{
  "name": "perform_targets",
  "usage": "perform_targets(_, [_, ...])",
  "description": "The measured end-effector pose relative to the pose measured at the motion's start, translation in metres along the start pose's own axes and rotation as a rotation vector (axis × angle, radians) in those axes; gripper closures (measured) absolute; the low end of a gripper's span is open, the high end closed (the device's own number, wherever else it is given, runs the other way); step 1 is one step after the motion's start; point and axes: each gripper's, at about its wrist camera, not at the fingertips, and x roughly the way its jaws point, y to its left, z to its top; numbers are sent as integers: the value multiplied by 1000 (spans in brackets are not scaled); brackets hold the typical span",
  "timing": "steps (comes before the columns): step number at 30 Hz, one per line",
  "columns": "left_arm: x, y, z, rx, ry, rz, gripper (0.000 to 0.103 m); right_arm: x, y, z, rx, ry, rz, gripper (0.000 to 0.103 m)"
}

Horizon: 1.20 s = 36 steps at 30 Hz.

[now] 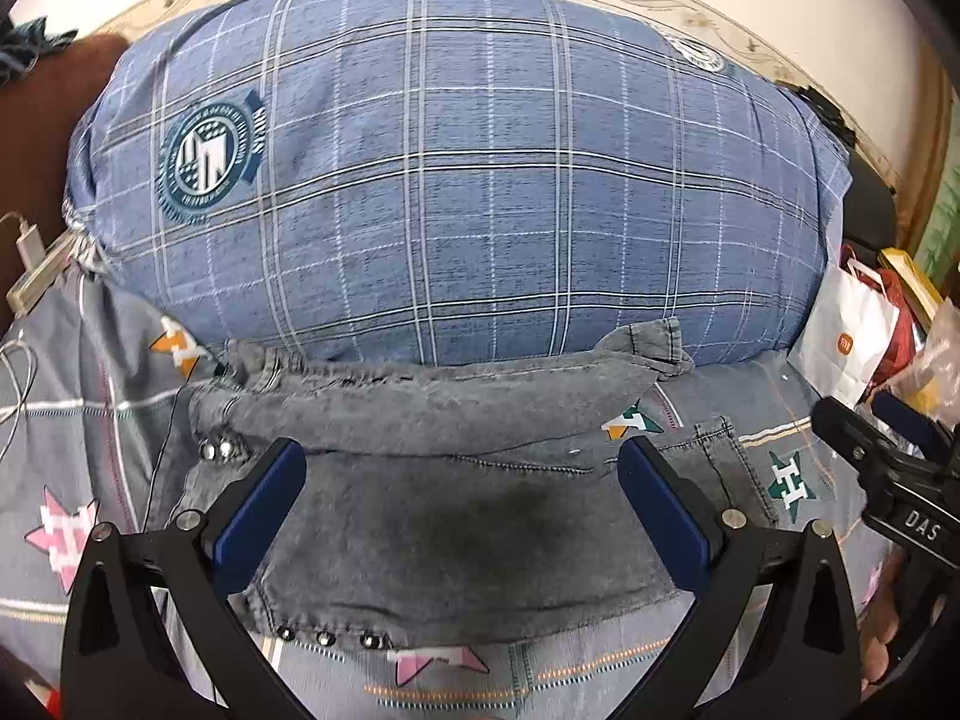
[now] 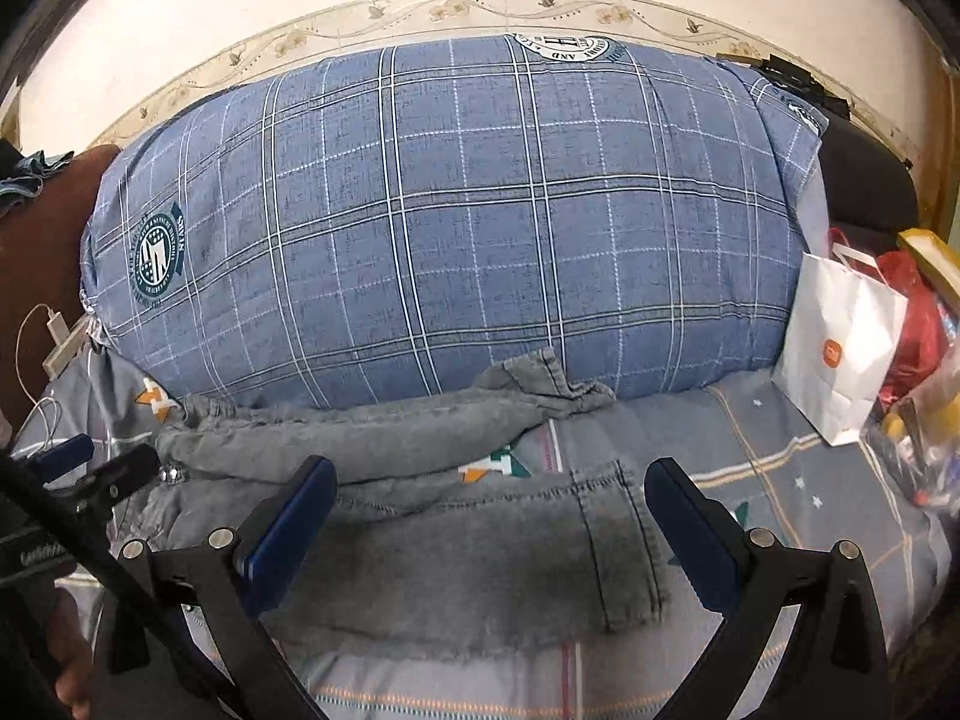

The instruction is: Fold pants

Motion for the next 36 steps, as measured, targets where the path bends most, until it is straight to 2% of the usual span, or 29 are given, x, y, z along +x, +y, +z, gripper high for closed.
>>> perform_targets(2, [2, -1, -8, 1, -30, -14, 0, 5, -3, -8, 5, -23, 8, 0])
perform_targets(4, [4, 0, -20, -7, -74, 9, 0, 11, -6, -16, 5, -28, -3, 0])
perform_targets(5, [6, -3, -24, 6, -68, 33, 0, 13, -8, -19, 1, -27, -6, 0])
perform_targets(8, [9, -15, -27, 96, -51, 21, 0, 23, -13, -23, 6, -6, -12, 0])
perform_targets(10, [8, -18, -27, 112, -51, 30, 0, 27, -17, -24, 31, 12, 5, 0])
perform_targets(14, [3, -17, -27, 99, -51, 2, 0, 28, -16, -26, 27, 10, 2, 0])
perform_targets(18, [10, -16, -27, 99, -48, 32, 0, 33, -15, -28, 25, 22, 6, 0])
perform_targets(23, [16, -8, -27, 56, -30, 35, 0, 36, -16, -30, 25, 21, -5, 0])
perform_targets(36, [23, 0, -27, 31, -27, 67, 0, 41, -23, -31, 41, 16, -29, 0])
